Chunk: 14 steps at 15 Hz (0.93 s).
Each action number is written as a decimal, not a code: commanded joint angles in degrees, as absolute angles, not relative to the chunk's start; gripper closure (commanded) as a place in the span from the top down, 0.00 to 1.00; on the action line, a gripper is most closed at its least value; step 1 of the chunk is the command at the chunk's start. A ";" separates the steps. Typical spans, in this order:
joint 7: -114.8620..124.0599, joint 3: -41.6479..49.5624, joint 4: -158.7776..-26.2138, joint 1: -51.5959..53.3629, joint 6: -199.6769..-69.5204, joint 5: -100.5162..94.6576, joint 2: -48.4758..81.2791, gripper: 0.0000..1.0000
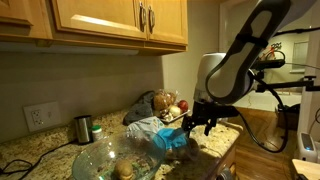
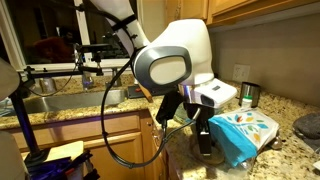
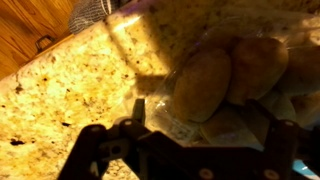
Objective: Put a potato in the bowl
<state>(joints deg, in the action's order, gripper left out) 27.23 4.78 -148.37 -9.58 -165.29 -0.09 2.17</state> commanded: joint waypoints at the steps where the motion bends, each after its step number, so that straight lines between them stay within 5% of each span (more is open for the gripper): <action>1: 27.74 6.48 -146.38 -8.21 -165.45 -0.84 4.76 1.00; 14: 22.74 6.63 -137.70 -7.21 -160.83 9.26 13.21 1.00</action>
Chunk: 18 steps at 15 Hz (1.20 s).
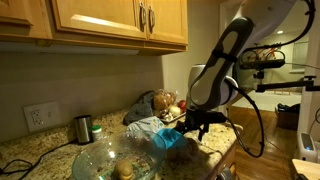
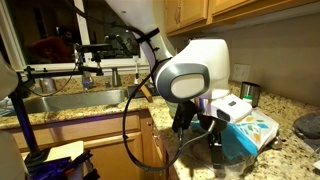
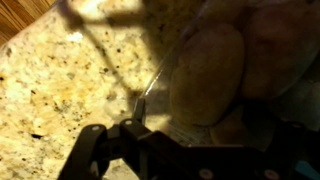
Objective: Put a potato in the bowl
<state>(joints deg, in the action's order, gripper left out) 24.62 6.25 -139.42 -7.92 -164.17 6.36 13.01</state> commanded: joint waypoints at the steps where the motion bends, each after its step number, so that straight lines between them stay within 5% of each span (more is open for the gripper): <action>1: 22.79 6.89 -137.40 -7.11 -159.69 9.46 12.81 1.00; 18: 17.69 6.49 -134.05 -8.88 -149.55 17.38 14.31 1.00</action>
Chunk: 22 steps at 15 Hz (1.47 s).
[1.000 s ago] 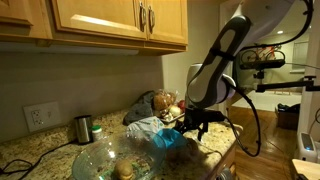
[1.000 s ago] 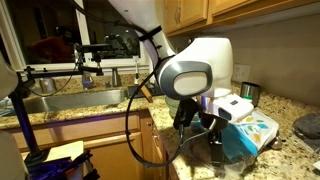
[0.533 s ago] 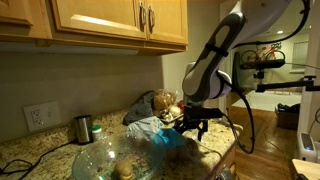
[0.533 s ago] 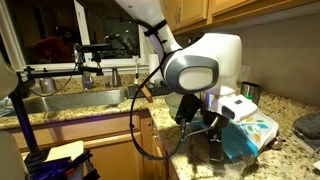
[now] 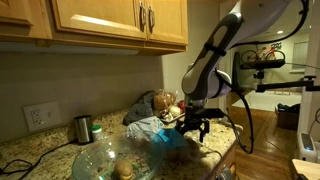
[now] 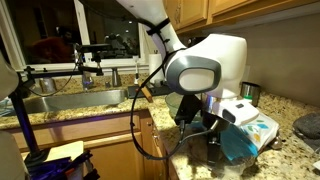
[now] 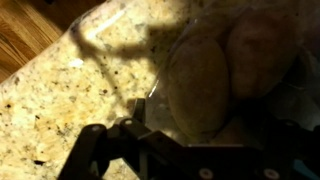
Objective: Put a potato in the bowl
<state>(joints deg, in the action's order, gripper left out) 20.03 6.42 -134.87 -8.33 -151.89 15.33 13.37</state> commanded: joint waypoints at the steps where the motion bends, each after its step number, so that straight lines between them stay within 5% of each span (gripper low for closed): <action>1: 17.54 6.44 -133.87 -8.97 -149.42 17.65 14.64 1.00; 6: 17.29 6.66 -133.21 -8.88 -149.23 17.53 15.77 1.00; 7: 17.77 6.93 -133.10 -8.68 -149.28 16.98 15.95 0.75; 15: 18.54 7.49 -132.66 -8.38 -148.69 16.09 15.78 0.28; 22: 17.71 7.42 -135.97 -7.09 -147.84 14.10 10.52 0.27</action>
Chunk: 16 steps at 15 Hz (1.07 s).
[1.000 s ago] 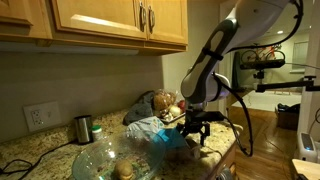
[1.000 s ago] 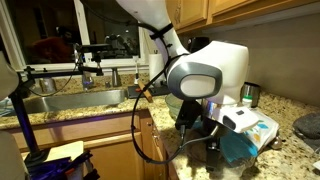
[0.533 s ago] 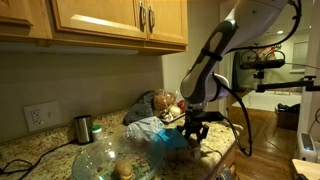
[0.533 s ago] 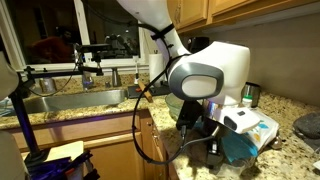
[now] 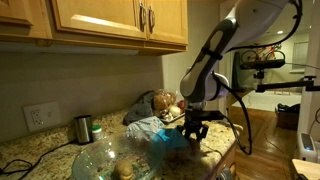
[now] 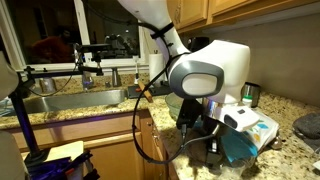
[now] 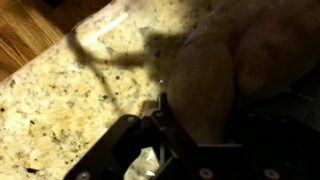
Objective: Put a potato in the bowl
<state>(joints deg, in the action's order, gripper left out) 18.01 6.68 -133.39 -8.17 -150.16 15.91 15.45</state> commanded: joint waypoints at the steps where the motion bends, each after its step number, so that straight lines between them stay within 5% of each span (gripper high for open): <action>1: 18.68 7.74 -136.96 -6.25 -148.07 12.53 9.06 0.27; 16: 25.33 6.65 -142.52 -4.76 -148.67 -6.13 -4.68 0.27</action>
<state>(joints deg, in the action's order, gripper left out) 23.40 6.75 -139.57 -4.69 -149.07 -2.60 1.39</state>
